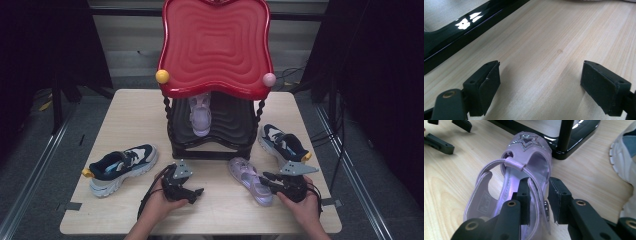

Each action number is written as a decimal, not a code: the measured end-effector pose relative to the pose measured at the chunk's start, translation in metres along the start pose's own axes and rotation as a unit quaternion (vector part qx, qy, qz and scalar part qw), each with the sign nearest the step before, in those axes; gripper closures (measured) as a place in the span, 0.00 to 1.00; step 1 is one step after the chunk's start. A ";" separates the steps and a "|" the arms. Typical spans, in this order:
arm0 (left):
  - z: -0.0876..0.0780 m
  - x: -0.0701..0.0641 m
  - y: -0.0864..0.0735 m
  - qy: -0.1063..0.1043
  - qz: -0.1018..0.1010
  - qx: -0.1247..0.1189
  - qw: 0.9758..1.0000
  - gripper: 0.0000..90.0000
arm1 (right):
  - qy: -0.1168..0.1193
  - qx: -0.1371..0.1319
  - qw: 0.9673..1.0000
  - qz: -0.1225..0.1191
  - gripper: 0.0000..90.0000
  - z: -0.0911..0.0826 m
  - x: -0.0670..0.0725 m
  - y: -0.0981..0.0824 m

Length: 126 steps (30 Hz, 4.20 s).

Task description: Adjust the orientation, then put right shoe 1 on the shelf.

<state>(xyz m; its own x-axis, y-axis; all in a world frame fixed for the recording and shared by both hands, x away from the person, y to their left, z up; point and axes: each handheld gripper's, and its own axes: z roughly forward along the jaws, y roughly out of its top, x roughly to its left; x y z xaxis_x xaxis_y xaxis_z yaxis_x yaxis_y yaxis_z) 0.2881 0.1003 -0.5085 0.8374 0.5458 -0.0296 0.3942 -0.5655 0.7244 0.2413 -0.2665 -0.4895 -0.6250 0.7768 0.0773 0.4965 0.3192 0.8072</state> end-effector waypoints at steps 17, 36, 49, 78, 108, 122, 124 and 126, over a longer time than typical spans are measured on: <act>0.000 0.000 0.000 0.000 0.000 0.000 1.000 0.17 | -0.016 -0.013 0.999 -0.050 0.92 -0.003 0.006 0.002; 0.000 0.000 0.000 0.000 0.000 -0.001 1.000 0.17 | -0.002 -0.054 0.997 -0.062 0.92 -0.033 0.025 0.025; 0.000 0.000 0.000 0.000 0.001 0.000 1.000 0.17 | 0.004 -0.071 0.996 -0.057 0.92 -0.053 0.033 0.053; 0.000 0.000 0.000 -0.001 0.001 -0.001 1.000 0.17 | -0.083 -0.109 0.990 -0.023 0.92 -0.035 0.030 0.120; 0.000 0.000 0.000 0.001 0.001 0.001 1.000 0.17 | -0.192 -0.127 0.973 0.024 0.92 0.007 0.038 0.145; 0.000 0.000 0.000 0.001 0.001 0.001 1.000 0.17 | -0.226 -0.139 0.963 0.037 0.92 0.026 0.046 0.156; 0.000 0.000 0.000 0.000 0.001 0.000 1.000 0.17 | -0.230 -0.142 0.962 0.038 0.92 0.033 0.051 0.157; 0.000 0.000 0.000 0.000 0.001 0.000 1.000 0.17 | -0.232 -0.145 0.961 0.037 0.92 0.035 0.053 0.157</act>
<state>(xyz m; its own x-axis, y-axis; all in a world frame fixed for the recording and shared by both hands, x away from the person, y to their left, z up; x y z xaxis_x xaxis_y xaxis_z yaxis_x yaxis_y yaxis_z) 0.2881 0.1002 -0.5085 0.8382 0.5446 -0.0274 0.3924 -0.5675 0.7238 0.3076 -0.1565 -0.3788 -0.2258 0.9713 -0.0745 0.2991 0.1419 0.9436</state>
